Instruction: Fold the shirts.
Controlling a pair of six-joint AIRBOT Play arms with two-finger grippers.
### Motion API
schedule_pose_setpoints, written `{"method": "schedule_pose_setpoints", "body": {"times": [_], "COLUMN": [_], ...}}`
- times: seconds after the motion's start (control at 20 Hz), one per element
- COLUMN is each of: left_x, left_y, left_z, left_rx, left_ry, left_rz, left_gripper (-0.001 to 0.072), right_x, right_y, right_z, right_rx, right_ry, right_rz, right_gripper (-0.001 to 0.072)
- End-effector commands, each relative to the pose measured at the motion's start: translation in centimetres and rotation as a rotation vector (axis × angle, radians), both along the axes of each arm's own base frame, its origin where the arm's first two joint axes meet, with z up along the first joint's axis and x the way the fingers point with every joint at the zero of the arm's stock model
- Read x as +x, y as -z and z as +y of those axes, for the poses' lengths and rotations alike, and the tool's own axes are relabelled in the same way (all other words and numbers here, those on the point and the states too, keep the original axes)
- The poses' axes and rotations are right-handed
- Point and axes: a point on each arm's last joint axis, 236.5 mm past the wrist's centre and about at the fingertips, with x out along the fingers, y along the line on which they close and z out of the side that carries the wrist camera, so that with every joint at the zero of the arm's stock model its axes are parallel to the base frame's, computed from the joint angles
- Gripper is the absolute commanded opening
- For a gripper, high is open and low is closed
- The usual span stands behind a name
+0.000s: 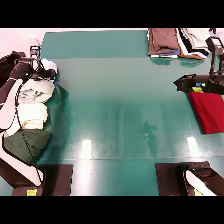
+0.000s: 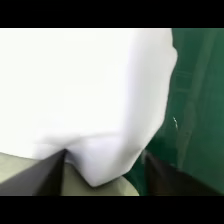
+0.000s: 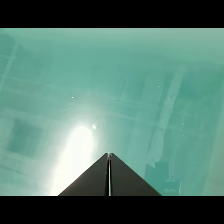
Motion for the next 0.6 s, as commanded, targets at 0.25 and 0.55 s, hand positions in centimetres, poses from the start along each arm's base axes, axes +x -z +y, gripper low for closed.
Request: {"method": "schedule_pose_setpoints", "body": {"times": [0.25, 0.55], "left_x": [1.6, -8.4], "left_y": [-15.7, -40.4], "left_z": [0.5, -10.1], "left_rx": [0.041, 0.132], "left_ry": [0.003, 0.289], "left_rz": [-0.211, -0.608], "left_gripper": [0.0023, 0.0023], "right_x": [1.0, 2.2], "right_y": [-3.6, -15.2], "right_z": [-0.1, -0.3], "right_rx": [0.003, 0.014], "right_ry": [0.007, 0.025], "right_rz": [-0.094, -0.376], "right_gripper": [0.0016, 0.0016]}}
